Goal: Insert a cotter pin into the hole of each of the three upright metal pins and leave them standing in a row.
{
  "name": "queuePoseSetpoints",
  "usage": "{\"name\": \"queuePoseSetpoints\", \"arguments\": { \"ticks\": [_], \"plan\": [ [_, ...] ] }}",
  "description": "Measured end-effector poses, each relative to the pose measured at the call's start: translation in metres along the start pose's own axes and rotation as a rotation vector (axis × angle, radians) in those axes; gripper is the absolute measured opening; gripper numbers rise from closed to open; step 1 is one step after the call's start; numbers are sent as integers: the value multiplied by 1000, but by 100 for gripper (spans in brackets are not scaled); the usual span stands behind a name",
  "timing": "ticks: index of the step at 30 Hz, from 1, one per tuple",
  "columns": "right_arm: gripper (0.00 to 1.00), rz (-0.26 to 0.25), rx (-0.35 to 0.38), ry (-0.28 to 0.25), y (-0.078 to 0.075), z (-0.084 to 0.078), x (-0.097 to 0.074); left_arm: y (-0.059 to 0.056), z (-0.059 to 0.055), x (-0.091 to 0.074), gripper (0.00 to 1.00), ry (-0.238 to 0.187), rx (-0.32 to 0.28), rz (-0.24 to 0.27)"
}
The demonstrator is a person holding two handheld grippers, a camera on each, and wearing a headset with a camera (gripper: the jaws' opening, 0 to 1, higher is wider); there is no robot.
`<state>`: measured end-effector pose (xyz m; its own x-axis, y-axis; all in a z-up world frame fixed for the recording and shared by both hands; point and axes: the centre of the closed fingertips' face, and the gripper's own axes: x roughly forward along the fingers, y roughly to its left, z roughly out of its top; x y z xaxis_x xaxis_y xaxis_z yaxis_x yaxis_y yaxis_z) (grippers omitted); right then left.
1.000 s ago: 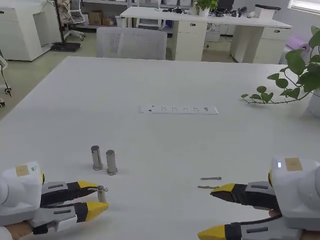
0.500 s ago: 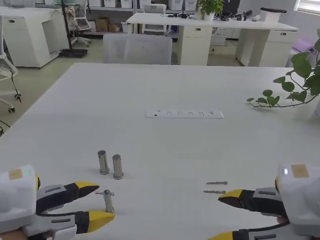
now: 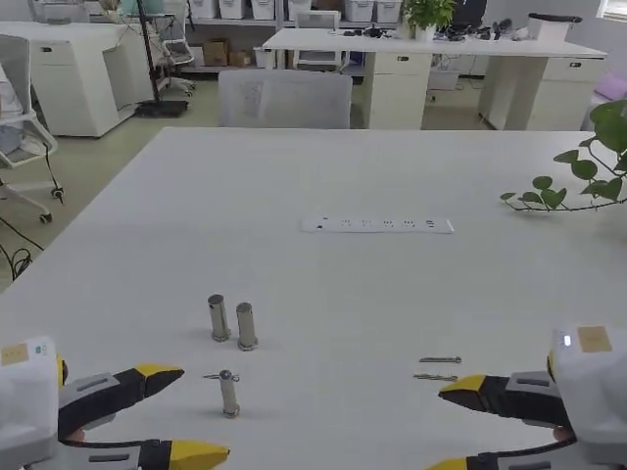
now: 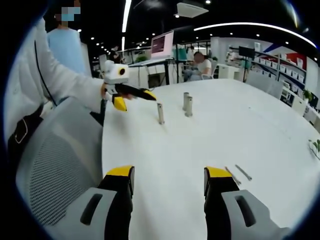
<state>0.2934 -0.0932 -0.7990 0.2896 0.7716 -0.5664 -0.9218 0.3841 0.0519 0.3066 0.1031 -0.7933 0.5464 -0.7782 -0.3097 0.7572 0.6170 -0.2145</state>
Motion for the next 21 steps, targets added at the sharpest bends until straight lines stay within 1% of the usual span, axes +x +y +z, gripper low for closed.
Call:
{"name": "queuePoseSetpoints", "arguments": {
  "ticks": [6, 10, 17, 21],
  "plan": [
    [59, 10, -7, 11, -4, -1, 5, -10, 1, -6, 82, -7, 2, 4],
    [59, 15, -12, 18, -7, 1, 10, -13, 2, -10, 84, -11, 1, 7],
    [59, 33, -40, 24, -17, 16, 30, -14, 5, -15, 84, -28, -4, 22],
    [59, 42, -55, 23, -24, 28, 44, -14, 3, -17, 83, -27, -10, 27]
  ]
}}
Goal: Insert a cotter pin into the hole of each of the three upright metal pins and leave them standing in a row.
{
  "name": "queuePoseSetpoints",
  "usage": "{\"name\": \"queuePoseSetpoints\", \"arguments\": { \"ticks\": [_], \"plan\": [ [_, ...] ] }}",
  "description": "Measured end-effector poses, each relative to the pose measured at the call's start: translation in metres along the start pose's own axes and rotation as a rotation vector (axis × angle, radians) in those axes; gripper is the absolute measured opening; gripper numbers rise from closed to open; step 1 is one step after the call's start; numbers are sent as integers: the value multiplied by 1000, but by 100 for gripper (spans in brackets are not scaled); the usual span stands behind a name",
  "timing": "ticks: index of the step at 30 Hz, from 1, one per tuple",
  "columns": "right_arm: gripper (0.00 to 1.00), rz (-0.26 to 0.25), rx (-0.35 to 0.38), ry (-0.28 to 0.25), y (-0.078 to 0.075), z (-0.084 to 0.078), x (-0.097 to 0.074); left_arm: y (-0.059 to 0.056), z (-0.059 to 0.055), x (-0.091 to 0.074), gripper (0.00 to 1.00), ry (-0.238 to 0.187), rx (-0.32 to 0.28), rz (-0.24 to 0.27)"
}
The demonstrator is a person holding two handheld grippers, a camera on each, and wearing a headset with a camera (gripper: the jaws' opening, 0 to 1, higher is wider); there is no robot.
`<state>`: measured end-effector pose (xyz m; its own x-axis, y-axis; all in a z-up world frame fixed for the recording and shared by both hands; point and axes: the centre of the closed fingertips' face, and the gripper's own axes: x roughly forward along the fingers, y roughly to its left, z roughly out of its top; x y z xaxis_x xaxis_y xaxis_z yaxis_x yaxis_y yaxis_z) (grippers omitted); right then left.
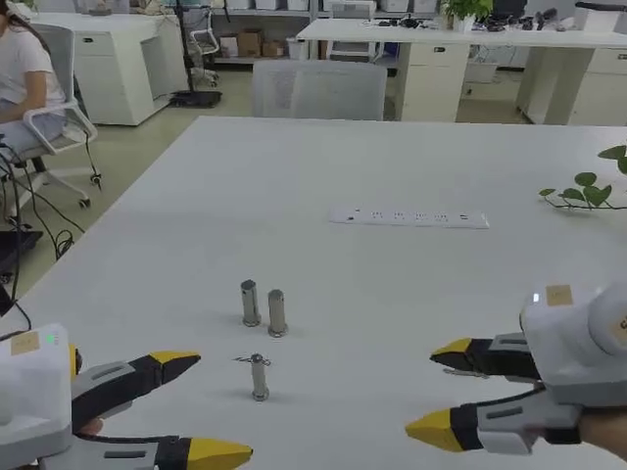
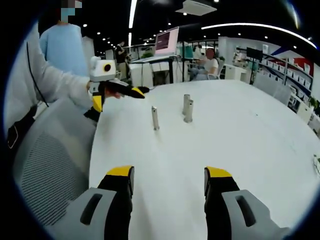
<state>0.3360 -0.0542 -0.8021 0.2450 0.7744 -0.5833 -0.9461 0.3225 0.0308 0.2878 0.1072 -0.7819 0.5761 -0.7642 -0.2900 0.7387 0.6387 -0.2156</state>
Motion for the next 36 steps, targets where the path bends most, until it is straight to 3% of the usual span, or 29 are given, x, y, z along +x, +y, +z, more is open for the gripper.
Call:
{"name": "queuePoseSetpoints", "arguments": {
  "ticks": [24, 36],
  "plan": [
    [57, 61, -43, 6, -32, 60, 89, 7, -7, -18, 82, -9, -27, 42],
    [53, 89, -26, -11, -36, 82, 135, 10, -9, -27, 81, -5, -30, 59]
  ]
}}
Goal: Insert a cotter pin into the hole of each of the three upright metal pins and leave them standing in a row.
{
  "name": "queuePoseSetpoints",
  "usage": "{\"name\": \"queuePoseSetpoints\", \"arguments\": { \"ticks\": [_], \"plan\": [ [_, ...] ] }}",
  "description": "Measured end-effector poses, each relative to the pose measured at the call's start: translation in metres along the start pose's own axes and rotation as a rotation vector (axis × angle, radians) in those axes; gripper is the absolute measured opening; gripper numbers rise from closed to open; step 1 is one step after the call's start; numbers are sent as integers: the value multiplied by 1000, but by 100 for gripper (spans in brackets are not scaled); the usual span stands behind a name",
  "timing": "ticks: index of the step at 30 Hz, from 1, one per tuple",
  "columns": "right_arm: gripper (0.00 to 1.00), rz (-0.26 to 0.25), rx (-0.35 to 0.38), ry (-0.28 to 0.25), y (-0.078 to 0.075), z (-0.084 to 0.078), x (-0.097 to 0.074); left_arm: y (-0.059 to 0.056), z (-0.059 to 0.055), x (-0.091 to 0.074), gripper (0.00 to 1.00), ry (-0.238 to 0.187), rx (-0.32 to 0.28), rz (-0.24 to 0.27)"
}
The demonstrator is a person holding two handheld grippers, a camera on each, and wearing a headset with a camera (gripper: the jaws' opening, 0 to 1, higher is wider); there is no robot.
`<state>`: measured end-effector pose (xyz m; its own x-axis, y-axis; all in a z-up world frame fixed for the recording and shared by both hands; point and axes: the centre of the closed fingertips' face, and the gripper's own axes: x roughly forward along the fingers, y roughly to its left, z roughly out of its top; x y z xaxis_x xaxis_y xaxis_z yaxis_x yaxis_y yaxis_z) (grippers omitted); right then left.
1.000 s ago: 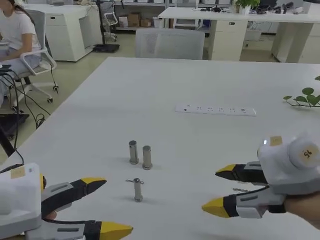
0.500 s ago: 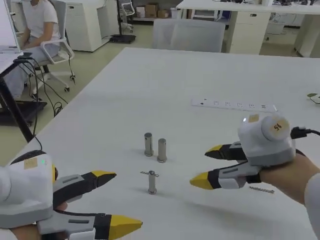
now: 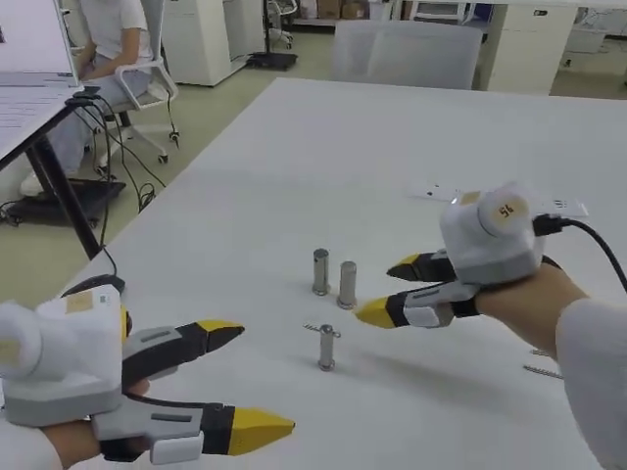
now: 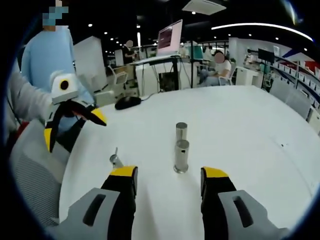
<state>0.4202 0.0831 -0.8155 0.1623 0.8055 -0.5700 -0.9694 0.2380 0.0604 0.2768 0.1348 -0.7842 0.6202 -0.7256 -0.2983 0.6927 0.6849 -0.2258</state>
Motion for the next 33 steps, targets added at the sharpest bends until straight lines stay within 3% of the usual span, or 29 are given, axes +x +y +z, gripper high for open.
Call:
{"name": "queuePoseSetpoints", "arguments": {
  "ticks": [13, 24, 29, 33],
  "plan": [
    [36, -12, 3, -22, -5, 8, 31, 6, -1, -6, 80, 7, -1, 12],
    [22, -10, -24, -16, -3, 9, 40, 8, -4, -7, 80, 9, -4, 9],
    [15, -43, -55, -6, -12, 7, 38, 8, -3, -7, 80, 9, -5, 12],
    [15, -41, -65, -3, -10, 7, 38, 7, -3, -7, 79, 12, -6, 12]
  ]
}}
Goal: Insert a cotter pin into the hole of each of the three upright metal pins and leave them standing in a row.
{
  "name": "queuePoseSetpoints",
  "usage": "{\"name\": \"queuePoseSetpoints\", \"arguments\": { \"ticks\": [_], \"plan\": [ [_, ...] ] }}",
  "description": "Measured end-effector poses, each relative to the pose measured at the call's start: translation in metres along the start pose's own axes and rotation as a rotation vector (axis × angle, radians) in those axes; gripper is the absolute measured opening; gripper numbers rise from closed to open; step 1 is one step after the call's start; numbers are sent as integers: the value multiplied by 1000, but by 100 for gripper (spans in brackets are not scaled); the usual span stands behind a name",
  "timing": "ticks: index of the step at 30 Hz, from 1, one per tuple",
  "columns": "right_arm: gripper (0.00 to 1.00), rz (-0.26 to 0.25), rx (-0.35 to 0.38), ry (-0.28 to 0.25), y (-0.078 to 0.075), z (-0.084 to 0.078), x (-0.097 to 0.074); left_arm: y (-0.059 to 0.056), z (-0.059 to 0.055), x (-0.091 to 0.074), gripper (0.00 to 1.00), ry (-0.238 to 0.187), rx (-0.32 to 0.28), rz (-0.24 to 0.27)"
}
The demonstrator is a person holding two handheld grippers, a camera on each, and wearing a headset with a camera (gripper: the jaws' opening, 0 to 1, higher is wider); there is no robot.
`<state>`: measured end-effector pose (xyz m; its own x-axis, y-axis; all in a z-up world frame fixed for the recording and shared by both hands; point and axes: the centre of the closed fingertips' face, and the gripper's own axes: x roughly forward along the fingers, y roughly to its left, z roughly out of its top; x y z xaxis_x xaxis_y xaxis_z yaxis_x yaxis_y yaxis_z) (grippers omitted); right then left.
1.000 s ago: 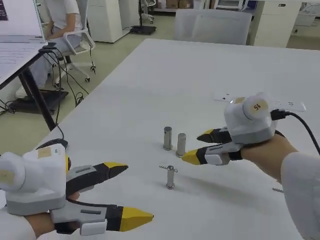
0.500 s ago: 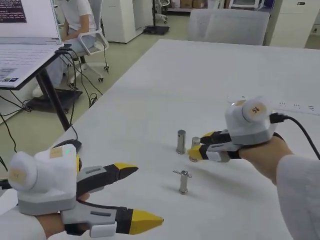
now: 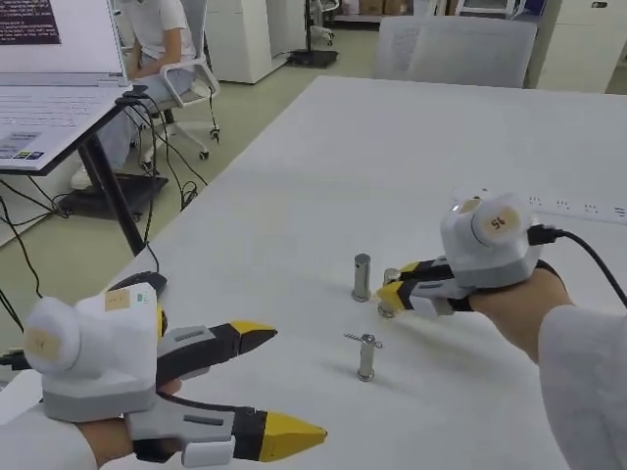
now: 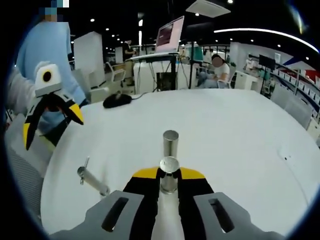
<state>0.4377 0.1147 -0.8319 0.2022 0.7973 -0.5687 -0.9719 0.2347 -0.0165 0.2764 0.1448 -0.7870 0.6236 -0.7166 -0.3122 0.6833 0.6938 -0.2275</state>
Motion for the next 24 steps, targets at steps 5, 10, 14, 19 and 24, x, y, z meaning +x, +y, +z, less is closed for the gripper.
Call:
{"name": "queuePoseSetpoints", "arguments": {
  "ticks": [5, 10, 14, 19, 24],
  "plan": [
    [14, -2, 10, 4, -2, -2, -3, 0, 1, 2, 79, 2, 5, -5],
    [13, 0, 4, 18, 0, -9, -13, -3, 5, 6, 79, -3, 9, -12],
    [13, -8, 22, 8, 1, -12, -24, -7, 8, 10, 79, -7, 15, -20],
    [13, -31, 45, 0, 0, -16, -42, -10, 12, 12, 79, -8, 25, -32],
    [13, -48, 54, 7, 4, -26, -60, -17, 15, 16, 78, -10, 38, -48]
  ]
}}
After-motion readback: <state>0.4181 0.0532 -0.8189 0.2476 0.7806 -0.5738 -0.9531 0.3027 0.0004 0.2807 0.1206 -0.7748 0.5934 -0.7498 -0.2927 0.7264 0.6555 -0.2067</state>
